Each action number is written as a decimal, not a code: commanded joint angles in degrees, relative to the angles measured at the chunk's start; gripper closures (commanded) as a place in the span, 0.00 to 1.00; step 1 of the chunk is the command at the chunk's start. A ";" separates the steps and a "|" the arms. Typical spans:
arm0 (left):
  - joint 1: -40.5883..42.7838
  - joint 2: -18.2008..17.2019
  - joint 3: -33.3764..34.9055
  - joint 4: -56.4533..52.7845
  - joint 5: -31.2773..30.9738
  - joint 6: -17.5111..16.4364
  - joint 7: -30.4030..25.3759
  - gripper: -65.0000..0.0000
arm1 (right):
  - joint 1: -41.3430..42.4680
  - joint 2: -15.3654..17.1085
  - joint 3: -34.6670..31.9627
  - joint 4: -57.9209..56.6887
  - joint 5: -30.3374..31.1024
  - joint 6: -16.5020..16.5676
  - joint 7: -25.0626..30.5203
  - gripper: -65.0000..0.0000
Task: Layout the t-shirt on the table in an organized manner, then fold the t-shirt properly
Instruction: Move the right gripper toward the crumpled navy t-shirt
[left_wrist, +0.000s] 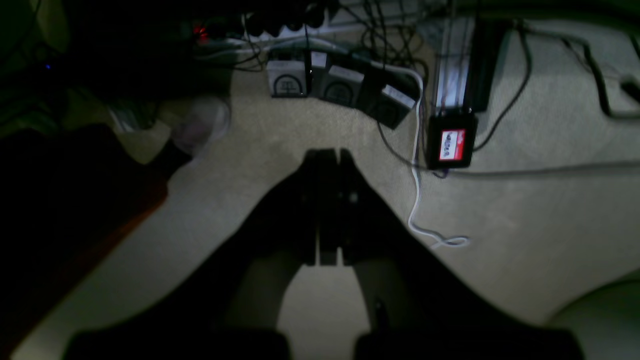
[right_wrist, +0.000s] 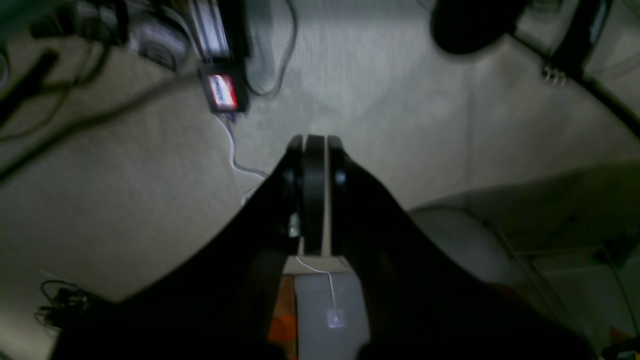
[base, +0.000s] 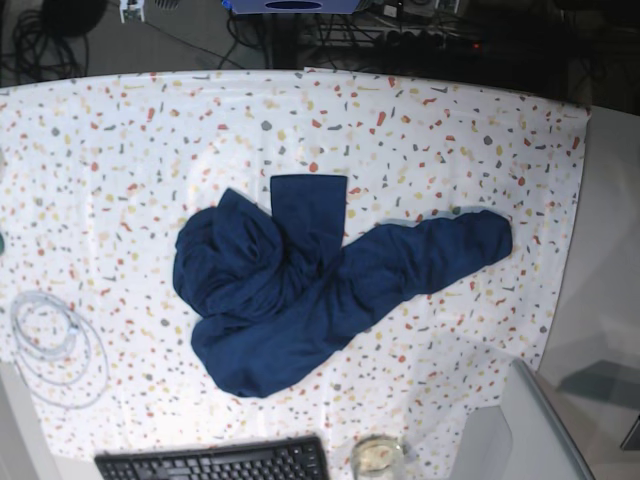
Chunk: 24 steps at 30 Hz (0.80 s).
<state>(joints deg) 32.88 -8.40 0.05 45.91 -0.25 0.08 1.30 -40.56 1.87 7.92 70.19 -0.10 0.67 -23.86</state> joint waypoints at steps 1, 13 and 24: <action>2.94 -0.61 -0.19 3.10 -0.14 0.23 -0.73 1.00 | -2.39 0.29 0.82 3.52 0.14 0.08 -0.98 0.99; 19.64 -9.40 -0.27 32.99 -12.80 0.23 -1.17 1.00 | -13.73 0.46 6.45 32.97 0.14 0.17 -11.35 0.99; 27.03 -14.15 -9.15 62.00 -21.59 0.23 -0.73 1.00 | -6.79 -0.24 -0.58 46.16 0.23 0.17 -14.60 0.99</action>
<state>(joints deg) 59.48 -22.31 -8.75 107.33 -21.56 -0.08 1.32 -46.70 1.87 7.33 115.24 -0.08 0.84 -38.94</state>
